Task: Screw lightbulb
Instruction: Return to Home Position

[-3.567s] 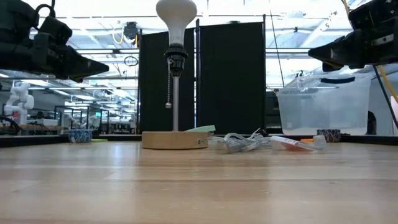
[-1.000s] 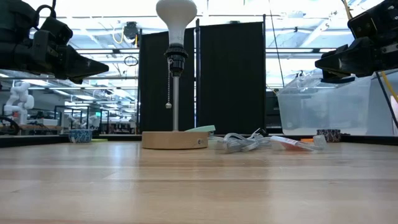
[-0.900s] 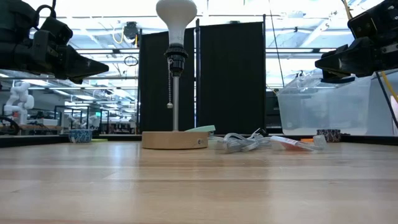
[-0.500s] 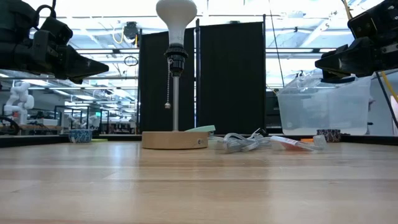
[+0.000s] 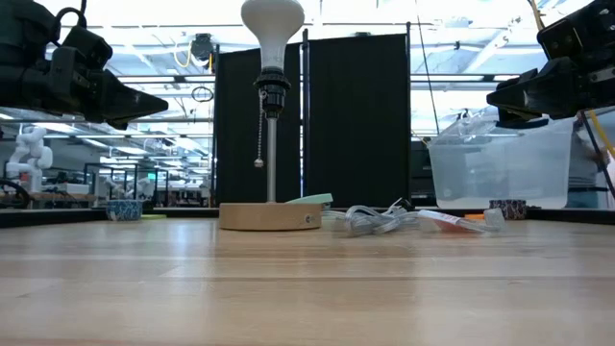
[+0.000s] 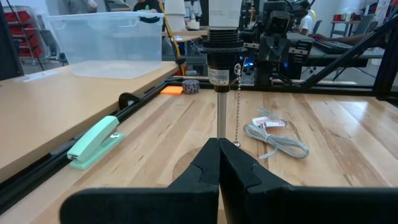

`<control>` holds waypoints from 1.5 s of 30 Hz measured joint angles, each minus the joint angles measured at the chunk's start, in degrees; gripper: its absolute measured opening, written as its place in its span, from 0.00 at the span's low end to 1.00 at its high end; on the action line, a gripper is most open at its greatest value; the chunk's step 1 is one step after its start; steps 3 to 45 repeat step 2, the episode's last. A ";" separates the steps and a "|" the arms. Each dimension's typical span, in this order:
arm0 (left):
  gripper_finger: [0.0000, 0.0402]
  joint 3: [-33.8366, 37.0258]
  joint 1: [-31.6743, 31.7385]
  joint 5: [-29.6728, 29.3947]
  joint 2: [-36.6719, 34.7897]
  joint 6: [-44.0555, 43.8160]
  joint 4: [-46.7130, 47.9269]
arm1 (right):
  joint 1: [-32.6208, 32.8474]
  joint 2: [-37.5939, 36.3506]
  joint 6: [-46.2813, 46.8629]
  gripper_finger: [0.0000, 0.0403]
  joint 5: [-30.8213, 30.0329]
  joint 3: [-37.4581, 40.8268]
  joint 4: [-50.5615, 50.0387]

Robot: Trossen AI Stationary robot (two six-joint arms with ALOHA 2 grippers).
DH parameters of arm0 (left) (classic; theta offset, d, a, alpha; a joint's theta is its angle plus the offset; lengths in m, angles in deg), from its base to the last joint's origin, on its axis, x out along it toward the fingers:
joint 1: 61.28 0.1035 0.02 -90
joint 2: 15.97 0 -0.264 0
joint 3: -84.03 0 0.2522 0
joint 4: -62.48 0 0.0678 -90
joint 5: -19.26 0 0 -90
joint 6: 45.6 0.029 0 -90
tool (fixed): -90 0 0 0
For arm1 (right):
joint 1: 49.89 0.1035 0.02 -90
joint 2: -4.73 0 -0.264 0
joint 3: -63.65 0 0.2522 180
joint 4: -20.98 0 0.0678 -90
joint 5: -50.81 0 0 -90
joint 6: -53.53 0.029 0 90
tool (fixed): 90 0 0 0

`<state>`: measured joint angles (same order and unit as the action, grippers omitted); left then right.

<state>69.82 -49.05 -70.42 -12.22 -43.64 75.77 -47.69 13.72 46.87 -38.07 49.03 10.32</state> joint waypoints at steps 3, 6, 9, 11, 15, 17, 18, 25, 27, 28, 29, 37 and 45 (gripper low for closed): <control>0.00 0.00 0.00 0.00 0.00 0.00 -0.02 | 0.01 0.00 0.00 0.00 0.00 0.00 0.00; 0.00 0.00 0.00 0.00 0.00 0.00 -0.02 | 0.01 0.00 0.00 0.00 0.00 0.00 0.00; 0.00 0.00 0.00 0.00 0.00 0.00 -0.02 | 0.01 0.00 0.00 0.00 0.00 0.00 0.00; 0.00 0.00 0.00 0.00 0.00 0.00 -0.02 | 0.01 0.00 0.00 0.00 0.00 0.00 0.00; 0.00 0.00 0.00 0.00 0.00 0.00 -0.02 | 0.01 0.00 0.00 0.00 0.00 0.00 0.00; 0.00 0.00 0.00 0.00 0.00 0.00 -0.02 | 0.01 0.00 0.00 0.00 0.00 0.00 0.00; 0.00 0.00 0.00 0.00 0.00 0.00 -0.02 | 0.01 0.00 0.00 0.00 0.00 0.00 0.00; 0.00 0.00 0.00 0.00 0.00 0.00 -0.02 | 0.01 0.00 0.00 0.00 0.00 0.00 0.00; 0.00 0.00 0.00 0.00 0.00 0.00 -0.02 | 0.01 0.00 0.00 0.00 0.00 0.00 0.00; 0.00 0.00 0.00 0.00 0.00 0.00 -0.02 | 0.01 0.00 0.00 0.00 0.00 0.00 0.00; 0.00 0.00 0.00 0.00 0.00 0.00 -0.02 | 0.01 0.00 0.00 0.00 0.00 0.00 0.00; 0.00 0.00 0.00 0.00 0.00 0.00 -0.02 | 0.01 0.00 0.00 0.00 0.00 0.00 0.00; 0.00 0.00 0.00 0.00 0.00 0.00 -0.02 | 0.01 0.00 0.00 0.00 0.00 0.00 0.00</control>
